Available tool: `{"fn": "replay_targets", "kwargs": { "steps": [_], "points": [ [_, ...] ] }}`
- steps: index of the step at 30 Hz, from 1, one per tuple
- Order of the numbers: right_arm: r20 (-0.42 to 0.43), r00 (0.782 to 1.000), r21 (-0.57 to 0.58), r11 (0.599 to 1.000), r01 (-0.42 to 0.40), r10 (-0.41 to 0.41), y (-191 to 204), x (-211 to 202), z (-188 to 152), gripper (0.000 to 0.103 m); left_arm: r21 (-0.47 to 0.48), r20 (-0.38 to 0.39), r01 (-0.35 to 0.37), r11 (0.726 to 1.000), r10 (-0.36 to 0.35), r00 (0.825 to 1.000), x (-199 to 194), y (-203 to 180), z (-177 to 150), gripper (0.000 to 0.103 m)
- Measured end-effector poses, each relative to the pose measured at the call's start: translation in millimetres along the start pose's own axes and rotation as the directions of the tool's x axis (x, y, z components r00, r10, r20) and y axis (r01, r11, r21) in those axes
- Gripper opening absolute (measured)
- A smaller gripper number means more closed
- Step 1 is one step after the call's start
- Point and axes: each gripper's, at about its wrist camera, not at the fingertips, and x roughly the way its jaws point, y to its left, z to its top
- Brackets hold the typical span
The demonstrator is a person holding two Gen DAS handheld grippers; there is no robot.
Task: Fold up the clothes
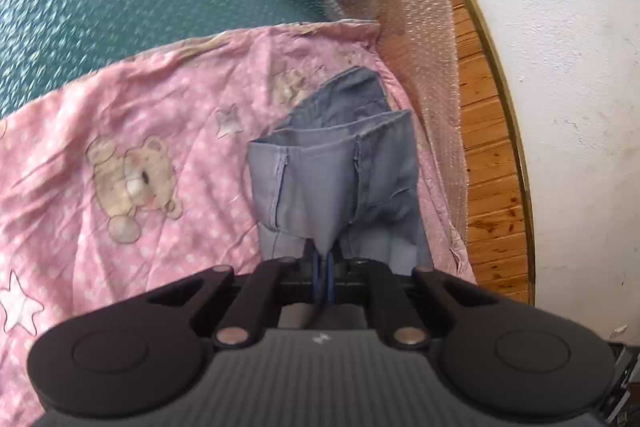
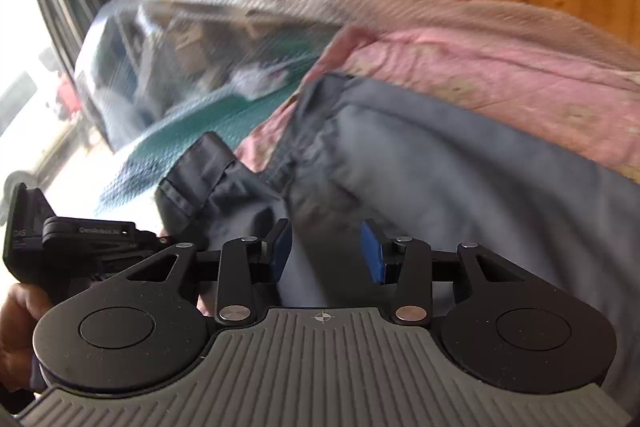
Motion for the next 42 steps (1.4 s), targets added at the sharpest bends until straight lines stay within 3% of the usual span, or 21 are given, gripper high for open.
{"fn": "replay_targets", "kwargs": {
  "steps": [3,6,8,10,12,14,15,16,18,20,22,27,30,32,33,34,36,39,40,41,42],
  "points": [
    [-0.004,0.999,0.19,0.981,-0.036,0.037,-38,-51,-48,0.043,-0.026,0.018,0.014,1.0,-0.013,1.0,-8,-14,10,0.004],
    [-0.07,0.993,0.426,0.903,-0.058,0.097,-64,-72,-113,0.043,-0.048,0.034,0.013,0.999,-0.012,0.999,-16,-24,16,0.004],
    [-0.051,0.995,0.582,0.812,-0.039,0.084,-83,-76,-152,0.043,-0.039,0.036,0.009,0.999,-0.008,0.999,-20,-31,18,0.004],
    [0.025,0.998,0.731,0.681,-0.054,0.052,-106,-81,-180,0.043,-0.021,0.028,-0.007,1.0,0.008,1.0,-23,-37,17,0.004],
    [0.127,0.991,0.829,0.545,-0.122,0.028,-125,-85,-198,0.046,-0.017,0.022,-0.033,0.999,0.033,0.999,-28,-36,14,0.004],
    [0.16,0.987,0.868,0.478,-0.136,-0.008,-137,-84,-208,0.048,-0.035,0.023,-0.068,0.997,0.069,0.997,-32,-32,11,0.004],
    [0.137,0.99,0.875,0.473,-0.105,-0.034,-140,-80,-210,0.049,-0.052,0.023,-0.082,0.995,0.083,0.996,-35,-28,10,0.004],
    [0.109,0.992,0.873,0.483,-0.066,-0.061,-143,-78,-211,0.04,-0.068,0.023,-0.1,0.993,0.102,0.995,-37,-25,9,0.004],
    [0.068,0.99,0.867,0.499,0.003,-0.124,-147,-80,-214,0.003,-0.09,0.007,-0.15,0.985,0.151,0.989,-37,-14,7,0.004],
    [0.048,0.982,0.879,0.474,0.047,-0.185,-154,-92,-222,0.003,-0.109,-0.034,-0.211,0.971,0.209,0.977,-32,8,4,0.004],
    [0.011,0.98,0.882,0.464,0.083,-0.198,-159,-98,-231,0.003,-0.166,-0.069,-0.228,0.959,0.22,0.973,-32,36,-2,0.006],
    [-0.021,0.984,0.861,0.497,0.108,-0.177,-160,-121,-244,0.008,-0.225,0.013,-0.24,0.944,0.249,0.968,-71,68,-2,0.013],
    [-0.026,0.986,0.845,0.523,0.109,-0.164,-154,-130,-242,0.014,-0.207,0.06,-0.204,0.957,0.22,0.974,-96,59,7,0.014],
    [-0.041,0.987,0.827,0.55,0.121,-0.156,-148,-131,-239,0.027,-0.176,0.074,-0.164,0.971,0.179,0.981,-98,43,13,0.03],
    [-0.044,0.988,0.818,0.563,0.122,-0.15,-146,-130,-235,0.034,-0.161,0.067,-0.153,0.975,0.166,0.984,-91,32,14,0.056],
    [-0.042,0.989,0.811,0.574,0.115,-0.139,-143,-127,-230,0.038,-0.147,0.051,-0.152,0.977,0.161,0.986,-80,20,15,0.071],
    [-0.029,0.993,0.797,0.596,0.094,-0.118,-137,-119,-215,0.04,-0.111,0.014,-0.159,0.981,0.161,0.987,-56,-3,16,0.081],
    [-0.009,0.996,0.77,0.635,0.066,-0.093,-126,-105,-186,0.049,0.026,-0.036,-0.263,0.965,0.263,0.964,-13,-28,12,0.081],
    [-0.005,0.996,0.76,0.647,0.06,-0.087,-123,-100,-177,0.051,0.056,-0.04,-0.302,0.952,0.304,0.952,-1,-31,9,0.073],
    [-0.003,0.997,0.751,0.657,0.057,-0.082,-121,-96,-169,0.051,0.081,-0.044,-0.326,0.942,0.33,0.943,9,-32,6,0.06],
    [-0.005,0.997,0.747,0.662,0.058,-0.082,-119,-92,-164,0.052,0.089,-0.059,-0.301,0.949,0.307,0.95,15,-30,3,0.011]
  ]
}}
